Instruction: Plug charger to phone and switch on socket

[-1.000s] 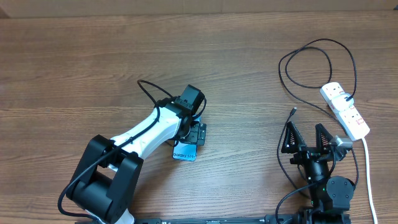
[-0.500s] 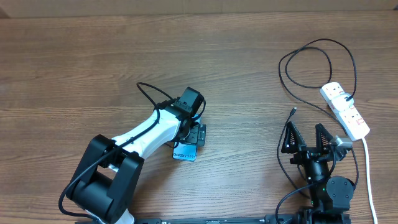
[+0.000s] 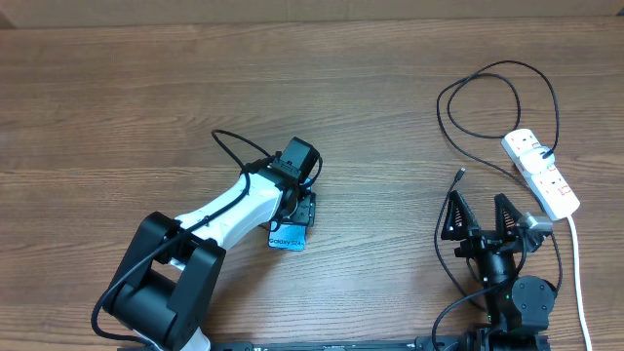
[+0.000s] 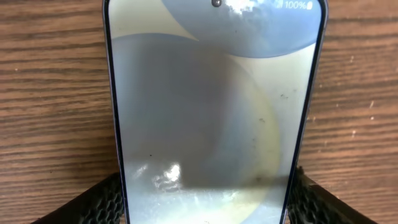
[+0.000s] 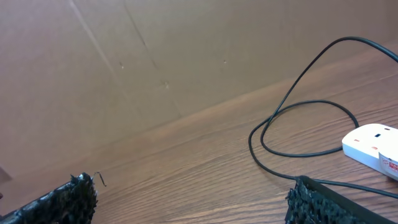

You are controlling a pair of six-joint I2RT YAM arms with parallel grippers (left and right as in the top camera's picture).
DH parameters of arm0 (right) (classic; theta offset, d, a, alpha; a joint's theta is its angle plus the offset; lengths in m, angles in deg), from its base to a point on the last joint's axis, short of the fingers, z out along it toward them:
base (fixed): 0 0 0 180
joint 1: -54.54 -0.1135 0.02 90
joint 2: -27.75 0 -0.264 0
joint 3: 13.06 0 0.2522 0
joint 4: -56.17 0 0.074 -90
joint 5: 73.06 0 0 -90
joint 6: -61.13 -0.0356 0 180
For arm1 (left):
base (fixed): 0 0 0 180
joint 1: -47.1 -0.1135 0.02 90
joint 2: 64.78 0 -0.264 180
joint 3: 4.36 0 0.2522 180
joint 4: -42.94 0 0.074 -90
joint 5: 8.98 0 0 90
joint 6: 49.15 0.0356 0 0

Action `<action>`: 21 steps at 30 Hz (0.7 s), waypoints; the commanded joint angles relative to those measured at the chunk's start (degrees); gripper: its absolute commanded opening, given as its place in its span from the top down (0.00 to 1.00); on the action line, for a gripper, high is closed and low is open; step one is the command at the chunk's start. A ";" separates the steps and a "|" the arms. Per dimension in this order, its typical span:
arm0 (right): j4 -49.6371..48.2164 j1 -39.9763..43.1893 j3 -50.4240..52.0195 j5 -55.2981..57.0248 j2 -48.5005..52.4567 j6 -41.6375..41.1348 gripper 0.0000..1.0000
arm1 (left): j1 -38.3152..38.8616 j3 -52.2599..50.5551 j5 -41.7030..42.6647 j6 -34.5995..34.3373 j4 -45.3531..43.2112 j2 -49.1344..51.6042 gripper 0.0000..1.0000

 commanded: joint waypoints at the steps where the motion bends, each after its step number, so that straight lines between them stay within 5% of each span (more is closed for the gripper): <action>1: -0.31 -0.17 0.61 -0.11 -0.46 -0.17 0.00 | 0.35 -1.88 1.20 -6.16 -0.20 0.76 0.29; 10: -0.31 -0.17 0.61 -0.11 -0.46 -0.17 0.00 | 0.33 -1.88 -1.66 -13.64 -2.43 0.76 0.28; 16: -0.31 -0.17 0.61 -0.11 -0.46 -0.17 0.00 | 0.33 -1.88 -3.45 -13.42 -2.78 0.74 0.00; 21: -0.31 -0.17 0.61 -0.11 -0.46 -0.17 0.00 | 0.33 -1.88 -3.54 -13.42 -3.63 0.74 0.00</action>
